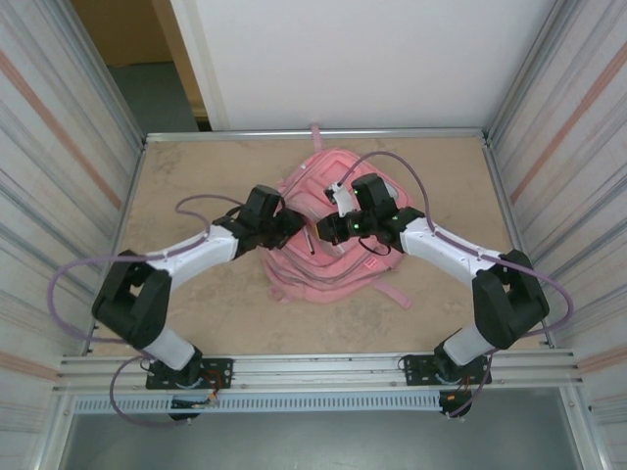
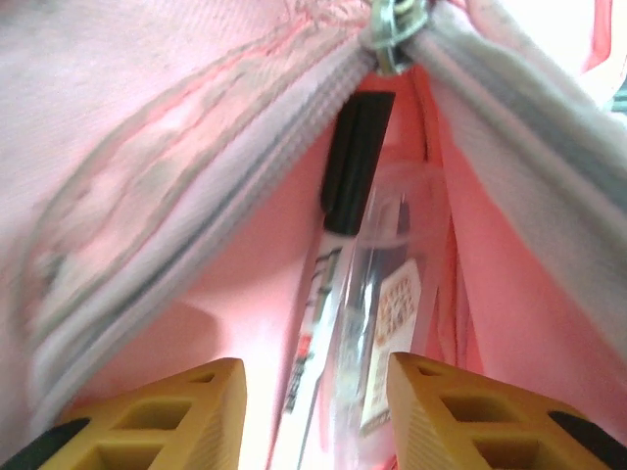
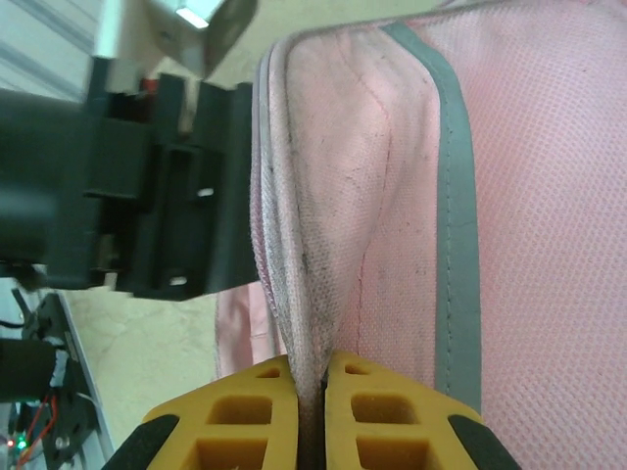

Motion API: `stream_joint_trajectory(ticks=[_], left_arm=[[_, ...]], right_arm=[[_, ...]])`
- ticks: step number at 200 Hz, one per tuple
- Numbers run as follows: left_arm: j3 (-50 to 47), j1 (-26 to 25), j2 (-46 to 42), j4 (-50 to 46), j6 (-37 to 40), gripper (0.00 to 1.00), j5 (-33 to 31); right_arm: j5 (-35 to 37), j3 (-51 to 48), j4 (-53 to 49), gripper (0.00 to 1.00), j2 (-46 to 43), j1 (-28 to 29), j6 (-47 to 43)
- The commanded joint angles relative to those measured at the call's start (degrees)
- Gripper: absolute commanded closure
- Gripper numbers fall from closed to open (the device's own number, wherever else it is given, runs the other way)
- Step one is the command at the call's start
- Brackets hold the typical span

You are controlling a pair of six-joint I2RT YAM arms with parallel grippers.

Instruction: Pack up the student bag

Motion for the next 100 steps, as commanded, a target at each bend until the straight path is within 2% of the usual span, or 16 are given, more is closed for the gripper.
stream_joint_trajectory(ticks=[1,23,39,57,66,69,72,86,100], left_arm=[[-3.62,-1.84,-8.40,-7.79,-1.38,0.57,-1.89],[-6.87,-2.07,-15.45,-12.99,-1.19,0.56,-4.26],[-8.83,1.09,-19.96,-12.65,5.95,0.52,-1.94],[-12.10,9.61,-24.27,-10.06,13.39,0.47,2.34],[-14.58,14.73,-26.22,-6.67,15.91,0.44,4.45],[-15.37,16.49,-26.65,-5.17,16.64,0.44,5.36],[-16.00,17.93,-26.97,-3.90,17.40,0.42,6.27],[-16.45,24.72,-27.16,-0.08,20.84,0.37,9.75],[-11.42,27.32,-24.75,-3.01,26.70,0.33,11.47]], right_arm=[[0.37,1.56,-2.86,0.91,-1.60,-0.01,-2.99],[-0.05,3.20,-5.48,0.90,-0.15,0.62,-4.64],[-2.50,4.91,-8.36,0.87,1.39,2.64,-7.91],[-2.08,8.50,-14.86,0.79,3.98,5.96,-11.84],[-0.19,10.06,-18.54,0.63,5.23,7.67,-13.42],[0.63,10.40,-19.63,0.55,5.54,8.15,-13.62],[1.23,10.87,-20.38,0.51,5.77,8.55,-13.66],[1.49,11.33,-23.61,0.46,5.80,9.13,-12.65],[4.25,9.57,-23.20,0.45,3.12,8.81,-9.67]])
